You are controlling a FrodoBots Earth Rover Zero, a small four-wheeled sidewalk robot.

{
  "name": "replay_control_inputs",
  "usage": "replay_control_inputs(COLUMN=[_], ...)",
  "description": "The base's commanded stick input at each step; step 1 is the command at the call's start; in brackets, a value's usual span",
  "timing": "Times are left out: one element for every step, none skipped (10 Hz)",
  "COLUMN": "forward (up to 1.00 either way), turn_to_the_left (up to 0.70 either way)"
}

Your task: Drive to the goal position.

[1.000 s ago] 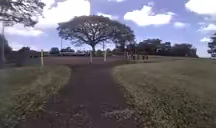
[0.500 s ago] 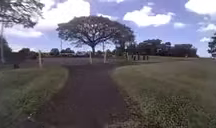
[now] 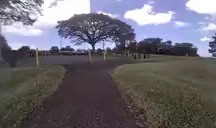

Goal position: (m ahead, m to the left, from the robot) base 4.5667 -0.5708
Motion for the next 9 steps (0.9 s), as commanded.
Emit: replay_control_inputs(forward=[0.5,0.5,0.5,0.5,0.5,0.5,0.5,0.5,0.5], turn_to_the_left=[0.0,0.0,0.29,0.5,0.5,0.5,0.1,0.0,0.0])
